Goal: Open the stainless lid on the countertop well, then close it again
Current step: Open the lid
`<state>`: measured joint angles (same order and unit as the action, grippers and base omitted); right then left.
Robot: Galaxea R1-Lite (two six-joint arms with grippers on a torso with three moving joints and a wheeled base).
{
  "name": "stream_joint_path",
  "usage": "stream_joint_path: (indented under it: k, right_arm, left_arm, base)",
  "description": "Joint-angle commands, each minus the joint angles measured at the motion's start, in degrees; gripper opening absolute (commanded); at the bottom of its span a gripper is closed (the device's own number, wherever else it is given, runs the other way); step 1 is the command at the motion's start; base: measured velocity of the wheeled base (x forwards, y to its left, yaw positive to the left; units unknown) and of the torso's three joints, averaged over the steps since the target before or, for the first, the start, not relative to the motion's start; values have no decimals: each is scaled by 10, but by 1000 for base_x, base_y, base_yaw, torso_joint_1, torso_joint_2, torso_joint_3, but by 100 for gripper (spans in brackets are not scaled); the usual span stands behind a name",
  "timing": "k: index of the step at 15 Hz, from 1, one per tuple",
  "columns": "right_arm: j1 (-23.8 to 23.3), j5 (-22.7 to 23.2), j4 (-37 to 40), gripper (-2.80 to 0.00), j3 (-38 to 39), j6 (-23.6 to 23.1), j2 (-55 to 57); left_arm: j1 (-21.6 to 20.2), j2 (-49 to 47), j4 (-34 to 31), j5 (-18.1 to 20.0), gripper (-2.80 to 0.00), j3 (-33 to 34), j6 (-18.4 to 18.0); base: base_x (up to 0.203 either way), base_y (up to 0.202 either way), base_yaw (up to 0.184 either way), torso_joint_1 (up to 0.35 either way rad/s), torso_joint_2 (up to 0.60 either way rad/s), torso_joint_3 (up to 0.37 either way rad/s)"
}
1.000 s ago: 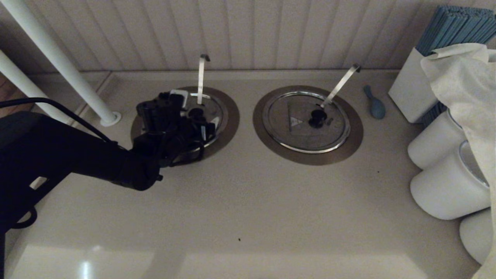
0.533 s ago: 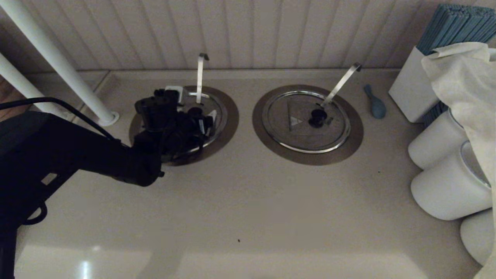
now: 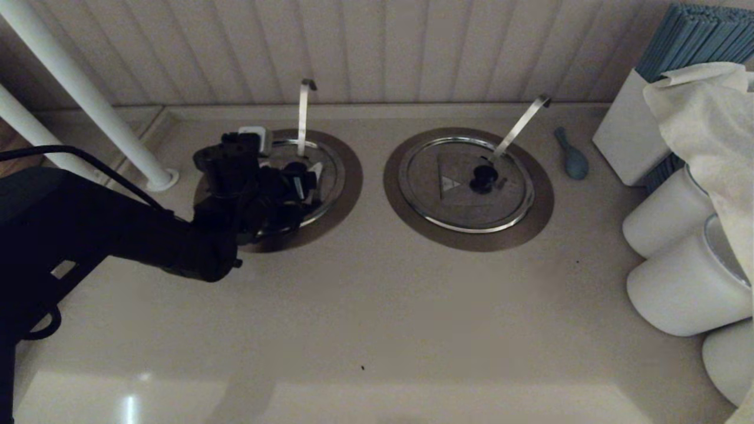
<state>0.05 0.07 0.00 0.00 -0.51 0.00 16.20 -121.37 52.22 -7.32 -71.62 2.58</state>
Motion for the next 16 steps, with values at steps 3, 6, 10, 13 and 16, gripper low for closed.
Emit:
stream_joint_path:
  k: [3, 6, 10, 13, 16]
  right_arm:
    - [0, 0, 0, 0, 0, 0, 0]
    - [0, 0, 1, 0, 0, 0, 0]
    - [0, 0, 0, 0, 0, 0, 0]
    - [0, 0, 0, 0, 0, 0, 0]
    - [0, 0, 0, 0, 0, 0, 0]
  left_arm:
    - [-3, 11, 5, 0, 0, 4, -1]
    - [-3, 16, 5, 0, 0, 5, -2]
    - [-4, 22, 6, -1, 0, 5, -2]
    - [-4, 32, 5, -1, 0, 6, -2]
    - [-6, 37, 5, 0, 0, 6, -2]
  base:
    - [0, 0, 0, 0, 0, 0]
    - [0, 0, 0, 0, 0, 0]
    - [0, 0, 0, 0, 0, 0]
    - [0, 0, 0, 0, 0, 0]
    - [0, 0, 0, 0, 0, 0]
